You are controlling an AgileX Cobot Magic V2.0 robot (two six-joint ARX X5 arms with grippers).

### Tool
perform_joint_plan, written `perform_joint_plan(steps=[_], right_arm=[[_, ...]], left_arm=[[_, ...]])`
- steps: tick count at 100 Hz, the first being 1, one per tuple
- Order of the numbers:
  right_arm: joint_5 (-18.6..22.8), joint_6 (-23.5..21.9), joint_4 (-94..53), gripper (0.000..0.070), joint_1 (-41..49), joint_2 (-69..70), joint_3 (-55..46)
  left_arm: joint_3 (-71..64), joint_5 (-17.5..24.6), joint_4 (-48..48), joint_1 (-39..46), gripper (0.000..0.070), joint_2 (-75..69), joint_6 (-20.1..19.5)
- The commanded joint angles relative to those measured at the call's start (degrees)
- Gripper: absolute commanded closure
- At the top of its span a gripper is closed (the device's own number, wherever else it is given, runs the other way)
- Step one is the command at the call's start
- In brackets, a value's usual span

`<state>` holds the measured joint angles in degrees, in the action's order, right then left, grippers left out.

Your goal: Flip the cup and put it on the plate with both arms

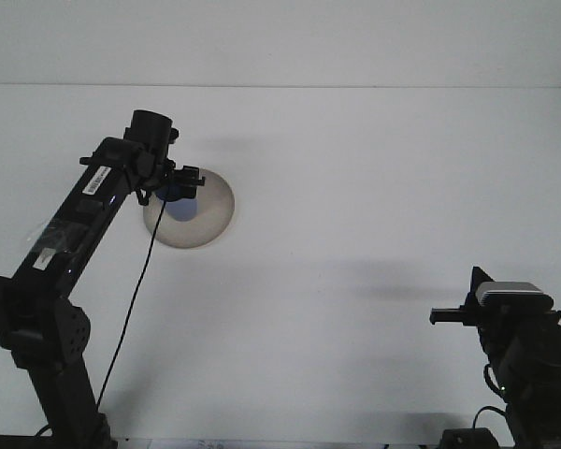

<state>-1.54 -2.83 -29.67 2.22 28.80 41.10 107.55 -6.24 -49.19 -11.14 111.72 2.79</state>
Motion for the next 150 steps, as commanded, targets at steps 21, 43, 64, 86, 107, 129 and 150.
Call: perform_joint_plan(steps=[21, 43, 64, 86, 107, 129, 150], right_arm=[[0.04, -0.39, 0.39, 0.07, 0.07, 0.17, 0.48], [0.02, -0.39, 0.42, 0.07, 0.07, 0.17, 0.48], [0.02, -0.39, 0.42, 0.07, 0.07, 0.13, 0.48], [0.02, -0.39, 0.44, 0.07, 0.07, 0.13, 0.48], [0.04, -0.39, 0.48, 0.07, 0.07, 0.13, 0.48], [0.04, -0.39, 0.48, 0.07, 0.07, 0.13, 0.48], [0.04, -0.39, 0.48, 0.07, 0.07, 0.13, 0.48]], left_arm=[[6.49, 0.02, -2.67, -0.28, 0.0196, -4.61, 2.97], [4.9, 0.0, -2.97, -1.31, 0.0198, -14.69, 4.61], [-11.63, -3.32, 6.27, -3.87, 0.0198, -30.75, 6.32], [-34.95, -5.11, 16.55, -4.81, 0.0198, -48.72, 10.23], [-55.67, -5.16, 25.0, -4.81, 0.0226, -64.96, 11.69], [-66.47, -5.16, 26.56, -4.79, 0.0688, -76.39, 11.82], [-66.73, -5.16, 27.5, -4.79, 0.0688, -80.32, 11.43]])
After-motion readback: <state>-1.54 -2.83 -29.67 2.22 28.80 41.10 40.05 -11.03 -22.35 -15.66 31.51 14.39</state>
